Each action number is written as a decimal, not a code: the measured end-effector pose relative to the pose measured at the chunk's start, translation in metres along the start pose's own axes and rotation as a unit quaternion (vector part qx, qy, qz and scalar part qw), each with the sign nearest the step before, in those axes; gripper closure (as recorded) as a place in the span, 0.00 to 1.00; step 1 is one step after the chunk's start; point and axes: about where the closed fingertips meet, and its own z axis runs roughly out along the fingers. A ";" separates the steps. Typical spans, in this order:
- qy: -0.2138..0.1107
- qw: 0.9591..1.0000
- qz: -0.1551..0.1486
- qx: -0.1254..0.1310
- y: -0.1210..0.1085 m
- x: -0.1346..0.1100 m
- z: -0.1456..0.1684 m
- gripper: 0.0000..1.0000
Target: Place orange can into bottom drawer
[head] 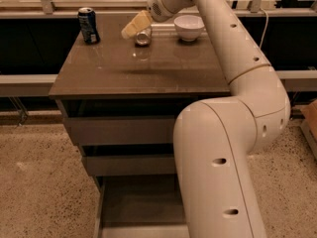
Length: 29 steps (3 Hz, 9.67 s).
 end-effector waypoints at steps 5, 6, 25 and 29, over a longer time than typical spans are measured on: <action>0.054 0.980 0.134 0.138 -0.039 0.004 0.099 0.00; 0.070 0.977 0.138 0.150 -0.046 0.019 0.101 0.00; 0.009 0.982 -0.170 -0.078 0.001 0.058 0.004 0.00; -0.005 0.962 -0.219 -0.163 0.063 0.047 0.078 0.40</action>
Offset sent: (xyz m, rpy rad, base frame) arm 0.1020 0.0737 -0.0134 0.0208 -0.0323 -0.4873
